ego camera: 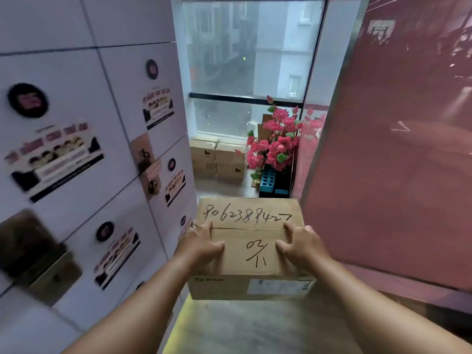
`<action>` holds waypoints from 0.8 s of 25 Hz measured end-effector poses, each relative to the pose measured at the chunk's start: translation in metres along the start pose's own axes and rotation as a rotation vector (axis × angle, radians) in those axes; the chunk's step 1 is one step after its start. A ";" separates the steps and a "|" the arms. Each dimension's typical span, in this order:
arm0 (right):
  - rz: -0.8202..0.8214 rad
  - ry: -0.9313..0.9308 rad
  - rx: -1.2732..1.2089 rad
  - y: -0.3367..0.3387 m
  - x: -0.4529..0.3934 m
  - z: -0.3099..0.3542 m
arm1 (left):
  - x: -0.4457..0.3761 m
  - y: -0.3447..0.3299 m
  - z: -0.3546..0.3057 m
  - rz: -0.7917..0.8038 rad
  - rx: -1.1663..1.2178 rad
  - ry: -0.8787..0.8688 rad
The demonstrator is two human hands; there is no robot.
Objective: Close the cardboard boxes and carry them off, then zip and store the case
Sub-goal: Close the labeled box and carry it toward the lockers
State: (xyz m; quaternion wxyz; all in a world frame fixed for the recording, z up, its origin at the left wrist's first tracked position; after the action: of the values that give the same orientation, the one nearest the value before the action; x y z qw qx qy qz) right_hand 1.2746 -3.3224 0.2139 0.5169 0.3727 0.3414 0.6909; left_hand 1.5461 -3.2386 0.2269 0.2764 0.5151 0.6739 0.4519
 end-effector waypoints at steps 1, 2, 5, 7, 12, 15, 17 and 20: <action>0.000 -0.007 0.000 0.006 -0.030 0.006 | -0.033 0.004 -0.003 0.006 0.009 0.000; -0.002 -0.011 -0.003 0.011 -0.060 0.012 | -0.066 0.007 -0.005 0.013 0.018 -0.002; -0.007 -0.015 -0.021 0.023 -0.152 0.028 | -0.164 0.013 -0.015 0.031 0.022 -0.005; -0.011 -0.008 -0.024 0.028 -0.220 0.034 | -0.229 0.010 -0.019 0.039 0.015 0.005; 0.013 0.036 -0.055 0.037 -0.391 0.050 | -0.387 0.014 -0.037 0.030 0.026 0.049; 0.036 0.030 -0.050 0.049 -0.487 0.064 | -0.472 0.025 -0.055 0.022 0.006 0.077; 0.042 0.032 -0.055 0.056 -0.537 0.078 | -0.516 0.034 -0.059 0.024 0.000 0.103; 0.065 0.058 -0.049 0.055 -0.619 0.106 | -0.591 0.043 -0.050 0.027 -0.005 0.161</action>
State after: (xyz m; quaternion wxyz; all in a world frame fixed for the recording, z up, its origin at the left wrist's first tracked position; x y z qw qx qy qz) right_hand 1.4577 -3.9260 0.2125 0.4932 0.3507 0.3268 0.7259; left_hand 1.7100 -3.8100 0.2327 0.2163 0.4855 0.6858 0.4971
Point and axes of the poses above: each hand's wrist, its own x-axis away from the middle knuckle, its own y-axis out of the back of the hand, z = x × y, the point moved 9 cm from there along -x, towards the middle knuckle, and after that the axes turned 4 degrees about -x, right-handed, at the moved point
